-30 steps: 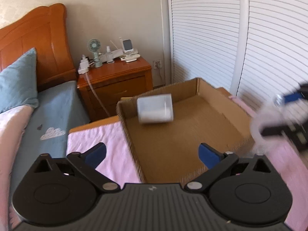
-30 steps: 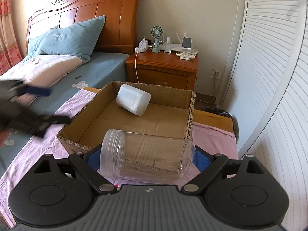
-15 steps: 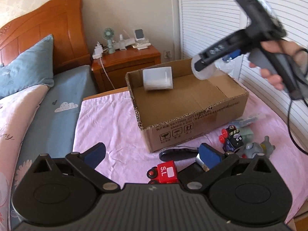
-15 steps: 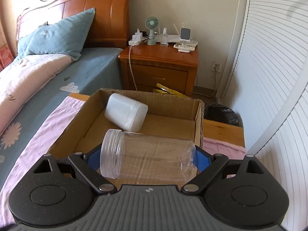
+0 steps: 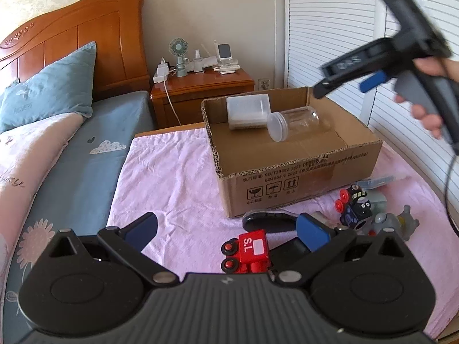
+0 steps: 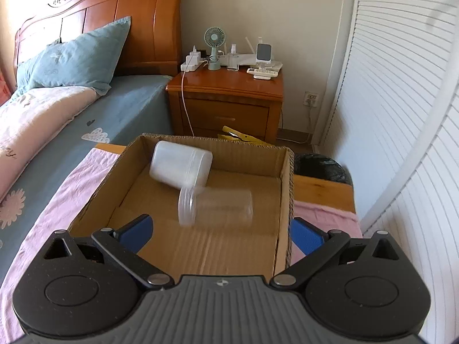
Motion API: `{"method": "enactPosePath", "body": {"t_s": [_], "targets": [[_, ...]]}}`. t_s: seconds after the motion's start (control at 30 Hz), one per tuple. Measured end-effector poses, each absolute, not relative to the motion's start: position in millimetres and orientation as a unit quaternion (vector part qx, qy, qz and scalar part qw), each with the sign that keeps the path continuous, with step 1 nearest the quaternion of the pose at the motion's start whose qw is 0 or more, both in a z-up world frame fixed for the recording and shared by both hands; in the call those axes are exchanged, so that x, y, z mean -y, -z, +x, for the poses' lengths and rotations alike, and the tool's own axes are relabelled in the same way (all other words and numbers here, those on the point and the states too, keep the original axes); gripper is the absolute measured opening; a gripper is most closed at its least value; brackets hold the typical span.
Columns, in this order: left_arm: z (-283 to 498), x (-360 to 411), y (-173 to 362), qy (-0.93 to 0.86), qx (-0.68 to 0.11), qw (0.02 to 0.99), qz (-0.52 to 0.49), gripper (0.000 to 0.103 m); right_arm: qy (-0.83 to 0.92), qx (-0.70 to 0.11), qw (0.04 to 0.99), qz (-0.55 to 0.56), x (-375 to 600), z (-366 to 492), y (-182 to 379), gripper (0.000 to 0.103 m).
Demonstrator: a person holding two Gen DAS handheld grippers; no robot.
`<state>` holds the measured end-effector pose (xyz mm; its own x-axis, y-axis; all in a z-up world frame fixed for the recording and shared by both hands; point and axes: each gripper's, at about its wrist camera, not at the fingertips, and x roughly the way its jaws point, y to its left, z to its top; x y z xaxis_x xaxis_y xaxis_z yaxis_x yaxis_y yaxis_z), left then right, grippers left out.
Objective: Organize rigid objects
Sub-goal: 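Lower the clear jar into the box and open the right tool, then move the left tool to the red S.L train while the right tool approaches the grey elephant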
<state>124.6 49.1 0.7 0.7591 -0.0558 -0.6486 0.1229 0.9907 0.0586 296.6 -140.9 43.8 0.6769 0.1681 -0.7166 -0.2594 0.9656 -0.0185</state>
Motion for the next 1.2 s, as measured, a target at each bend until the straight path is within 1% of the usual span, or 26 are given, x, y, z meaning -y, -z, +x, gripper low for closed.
{"method": "enactPosePath", "body": {"t_s": [0.3, 0.5, 0.63, 0.8, 0.93, 1.03, 1.2], "targets": [[108, -57, 4, 0.039, -0.351, 0.935, 0.035, 0.102, -0.101, -0.387, 0.915, -0.060, 157, 227, -43, 0.103], [101, -60, 15, 0.048, -0.365, 0.930, 0.013, 0.102, -0.067, -0.397, 0.915, -0.036, 170, 180, -11, 0.103], [101, -58, 18, 0.049, -0.367, 0.929, 0.016, 0.102, -0.049, -0.401, 0.914, -0.036, 173, 157, 12, 0.103], [101, -58, 22, 0.058, -0.367, 0.928, 0.011, 0.102, -0.052, -0.429, 0.902, -0.012, 171, 150, 38, 0.103], [103, -59, 27, 0.055, -0.374, 0.926, 0.009, 0.102, -0.037, -0.436, 0.899, -0.028, 160, 154, 58, 0.103], [106, -60, 31, 0.045, -0.381, 0.923, 0.012, 0.102, -0.024, -0.441, 0.896, -0.043, 158, 155, 67, 0.103], [115, -60, 37, 0.046, -0.386, 0.921, 0.010, 0.102, -0.041, -0.456, 0.889, -0.016, 172, 150, 73, 0.103]]}}
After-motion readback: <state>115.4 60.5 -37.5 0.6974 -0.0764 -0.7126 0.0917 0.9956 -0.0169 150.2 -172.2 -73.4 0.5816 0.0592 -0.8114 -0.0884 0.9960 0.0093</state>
